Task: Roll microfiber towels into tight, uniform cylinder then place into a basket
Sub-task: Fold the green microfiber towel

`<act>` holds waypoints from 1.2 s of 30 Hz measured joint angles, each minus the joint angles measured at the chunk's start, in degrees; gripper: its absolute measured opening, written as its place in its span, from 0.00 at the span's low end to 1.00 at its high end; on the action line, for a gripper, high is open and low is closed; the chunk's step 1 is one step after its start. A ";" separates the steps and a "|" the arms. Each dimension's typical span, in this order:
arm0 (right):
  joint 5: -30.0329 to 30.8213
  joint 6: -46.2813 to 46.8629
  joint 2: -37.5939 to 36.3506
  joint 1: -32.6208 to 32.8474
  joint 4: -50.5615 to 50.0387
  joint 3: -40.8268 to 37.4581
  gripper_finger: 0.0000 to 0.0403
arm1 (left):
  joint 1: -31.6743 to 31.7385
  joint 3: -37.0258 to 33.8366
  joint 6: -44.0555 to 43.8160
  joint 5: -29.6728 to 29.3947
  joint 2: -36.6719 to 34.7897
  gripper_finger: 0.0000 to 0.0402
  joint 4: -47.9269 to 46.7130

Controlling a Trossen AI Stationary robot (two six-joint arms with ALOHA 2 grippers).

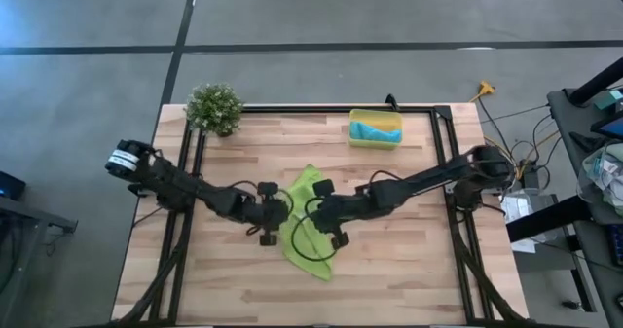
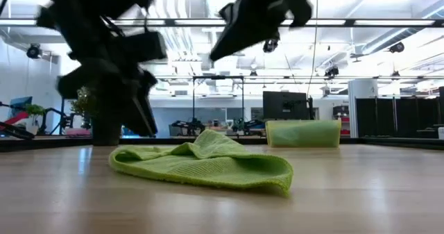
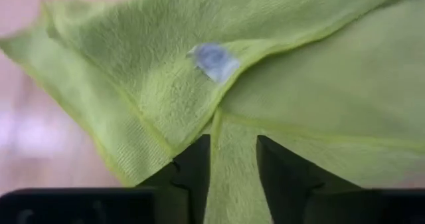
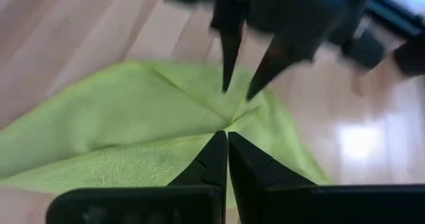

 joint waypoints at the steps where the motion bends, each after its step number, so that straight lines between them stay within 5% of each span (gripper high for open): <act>1: 0.64 0.00 -1.09 0.41 -0.13 -0.38 0.02 | 0.97 0.11 -0.28 1.60 0.44 0.29 0.15; 12: 0.74 0.89 -11.47 2.12 5.79 -13.10 0.02 | 10.45 0.20 -0.50 11.66 1.67 0.50 -1.78; 25: 0.88 -1.05 -20.43 0.42 10.63 -25.27 0.02 | 11.62 4.27 0.13 17.83 7.23 0.51 -0.19; 36: 0.82 -1.05 -27.10 -1.24 12.93 -29.10 0.02 | 11.48 5.19 3.03 16.52 7.05 0.51 0.15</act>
